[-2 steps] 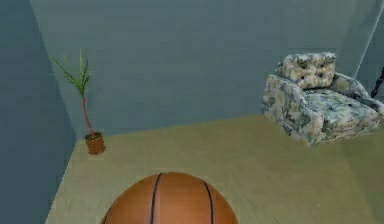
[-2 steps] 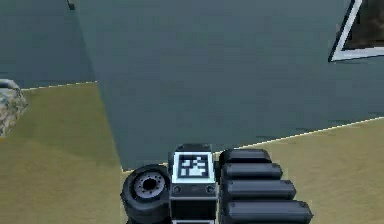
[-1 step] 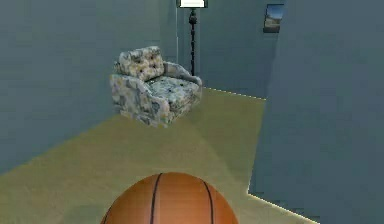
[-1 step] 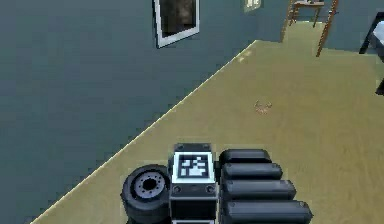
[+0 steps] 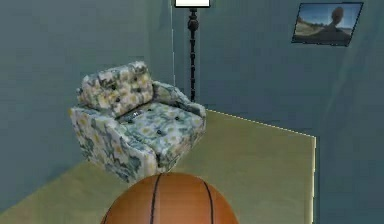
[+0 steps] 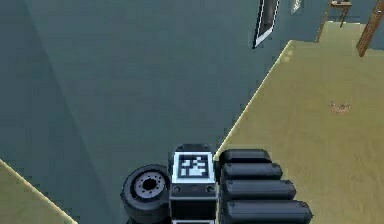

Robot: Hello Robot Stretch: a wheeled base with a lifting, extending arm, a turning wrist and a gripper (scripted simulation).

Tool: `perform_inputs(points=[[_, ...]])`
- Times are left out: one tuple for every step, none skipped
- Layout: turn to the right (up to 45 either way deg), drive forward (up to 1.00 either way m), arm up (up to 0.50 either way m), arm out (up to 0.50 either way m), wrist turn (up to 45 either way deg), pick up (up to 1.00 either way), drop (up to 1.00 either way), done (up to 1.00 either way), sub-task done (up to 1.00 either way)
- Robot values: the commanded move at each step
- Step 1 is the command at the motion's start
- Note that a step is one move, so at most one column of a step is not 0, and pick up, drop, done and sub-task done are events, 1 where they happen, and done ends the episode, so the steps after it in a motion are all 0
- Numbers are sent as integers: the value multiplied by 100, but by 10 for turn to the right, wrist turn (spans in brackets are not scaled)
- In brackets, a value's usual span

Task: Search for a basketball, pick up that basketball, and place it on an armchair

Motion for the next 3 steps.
perform_inputs(points=[[30,0,0,0,0,0,0,0,0],[0,50,0,0,0,0,0,0,0],[120,0,0,0,0,0,0,0,0]])
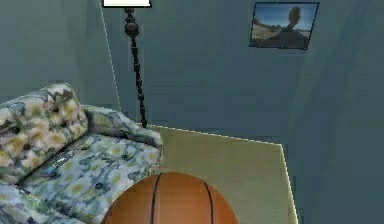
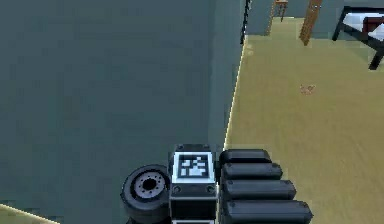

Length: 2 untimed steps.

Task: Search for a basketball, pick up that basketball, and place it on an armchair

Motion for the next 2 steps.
perform_inputs(points=[[0,90,0,0,0,0,0,0,0],[390,0,0,0,0,0,0,0,0]])
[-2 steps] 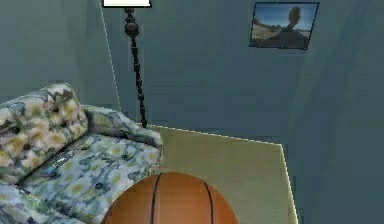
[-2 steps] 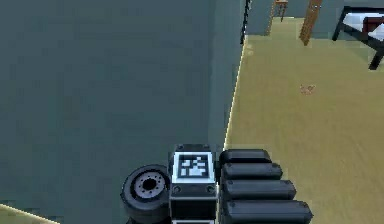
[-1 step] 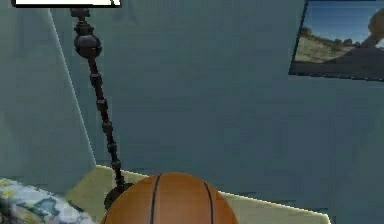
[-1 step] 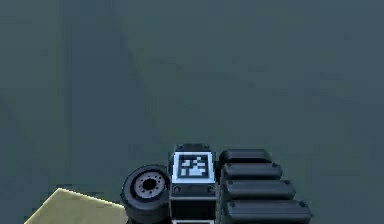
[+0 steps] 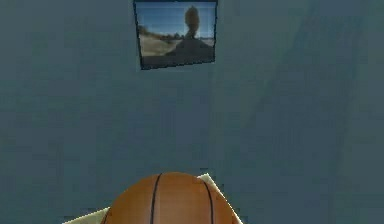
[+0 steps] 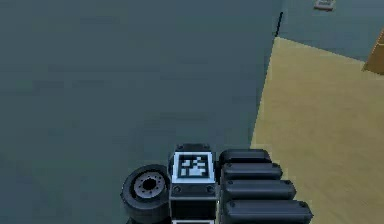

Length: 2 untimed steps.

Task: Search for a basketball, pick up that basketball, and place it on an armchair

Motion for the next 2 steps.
perform_inputs(points=[[-450,0,0,0,0,0,0,0,0],[-30,0,0,0,0,0,0,0,0]])
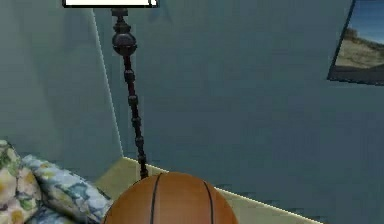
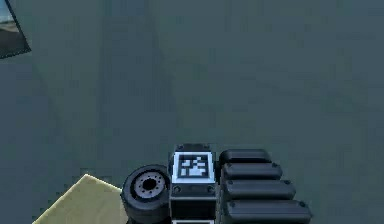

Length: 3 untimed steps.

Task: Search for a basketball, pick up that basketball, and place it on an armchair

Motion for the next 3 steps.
perform_inputs(points=[[450,0,0,0,0,0,0,0,0],[90,0,0,0,0,0,0,0,0],[-450,0,0,0,0,0,0,0,0]])
